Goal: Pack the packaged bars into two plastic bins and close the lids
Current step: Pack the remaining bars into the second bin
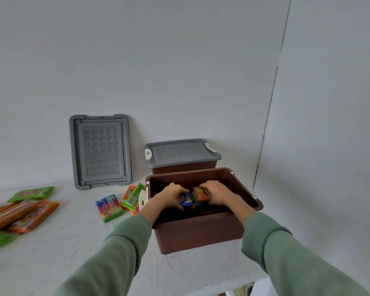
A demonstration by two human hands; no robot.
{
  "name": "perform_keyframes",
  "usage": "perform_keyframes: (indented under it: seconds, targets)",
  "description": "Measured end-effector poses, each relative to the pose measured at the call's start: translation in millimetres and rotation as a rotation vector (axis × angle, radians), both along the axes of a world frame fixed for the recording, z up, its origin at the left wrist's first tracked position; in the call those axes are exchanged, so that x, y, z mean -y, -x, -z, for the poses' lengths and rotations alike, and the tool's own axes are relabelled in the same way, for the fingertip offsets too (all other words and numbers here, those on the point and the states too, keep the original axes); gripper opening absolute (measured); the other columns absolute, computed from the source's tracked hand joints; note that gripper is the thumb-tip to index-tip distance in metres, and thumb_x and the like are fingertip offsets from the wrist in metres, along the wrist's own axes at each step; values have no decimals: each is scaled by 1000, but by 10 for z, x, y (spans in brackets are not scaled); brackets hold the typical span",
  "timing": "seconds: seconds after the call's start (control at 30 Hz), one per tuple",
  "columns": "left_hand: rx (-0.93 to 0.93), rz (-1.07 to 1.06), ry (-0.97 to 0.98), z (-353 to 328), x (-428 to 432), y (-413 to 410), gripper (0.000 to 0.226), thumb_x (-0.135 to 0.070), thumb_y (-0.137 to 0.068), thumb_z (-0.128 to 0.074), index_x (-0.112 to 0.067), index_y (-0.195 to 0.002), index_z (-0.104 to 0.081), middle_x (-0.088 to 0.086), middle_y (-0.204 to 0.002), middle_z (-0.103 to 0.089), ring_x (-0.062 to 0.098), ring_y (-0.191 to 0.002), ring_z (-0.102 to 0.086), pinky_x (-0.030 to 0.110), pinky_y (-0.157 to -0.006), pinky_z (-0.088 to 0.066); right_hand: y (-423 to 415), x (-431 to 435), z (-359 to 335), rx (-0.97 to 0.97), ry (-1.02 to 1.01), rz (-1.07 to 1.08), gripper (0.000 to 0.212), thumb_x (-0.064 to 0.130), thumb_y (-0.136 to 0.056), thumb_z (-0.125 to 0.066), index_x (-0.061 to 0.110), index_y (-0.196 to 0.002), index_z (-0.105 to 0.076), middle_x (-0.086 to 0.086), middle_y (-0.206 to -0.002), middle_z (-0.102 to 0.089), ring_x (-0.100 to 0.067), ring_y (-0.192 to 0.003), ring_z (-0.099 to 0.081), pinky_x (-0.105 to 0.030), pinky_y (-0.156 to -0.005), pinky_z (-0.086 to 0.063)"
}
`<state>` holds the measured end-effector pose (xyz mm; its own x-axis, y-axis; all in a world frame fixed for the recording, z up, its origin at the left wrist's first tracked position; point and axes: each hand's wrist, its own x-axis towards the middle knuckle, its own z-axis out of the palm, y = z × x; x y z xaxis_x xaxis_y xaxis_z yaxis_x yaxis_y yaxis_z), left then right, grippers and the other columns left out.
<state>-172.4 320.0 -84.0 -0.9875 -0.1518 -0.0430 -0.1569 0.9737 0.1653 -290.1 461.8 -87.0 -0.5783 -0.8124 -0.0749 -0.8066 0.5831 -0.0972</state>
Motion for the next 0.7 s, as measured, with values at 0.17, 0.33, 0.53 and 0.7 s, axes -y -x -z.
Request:
perform_keyframes:
  seconds: [0.17,0.33,0.53,0.7]
  targets:
    - [-8,19,107,27,37,81,63,-29,-81,-69,-15,-137,-46,6,-139,-43,25,-124,-38,33,-106,-33,128,20,-34,30,-8,-60,78,12,-75,-73,20,-144,-35,-7,-137,-41,-25,-128,-41,-32,-106,-35]
    - [-30,27,78,25,48,139,54,-19,-79,-71,-12,-130,-55,8,-128,-50,24,-118,-47,35,-101,-40,115,22,78,-10,19,-74,79,17,-78,-70,23,-146,-30,-5,-137,-35,-24,-126,-34,-35,-108,-33]
    - [-63,58,32,30,36,144,52,-13,-81,-69,-12,-130,-54,6,-130,-51,21,-121,-46,32,-102,-40,137,42,78,-4,57,-113,76,22,-75,-72,28,-142,-36,-2,-134,-39,-21,-125,-35,-41,-103,-39]
    - [-123,-150,119,49,85,97,62,-45,-73,-72,-21,-127,-55,2,-122,-54,20,-113,-51,34,-93,-46,108,66,69,-5,109,-95,70,26,-74,-72,27,-137,-41,-1,-130,-42,-19,-122,-37,-36,-93,-45]
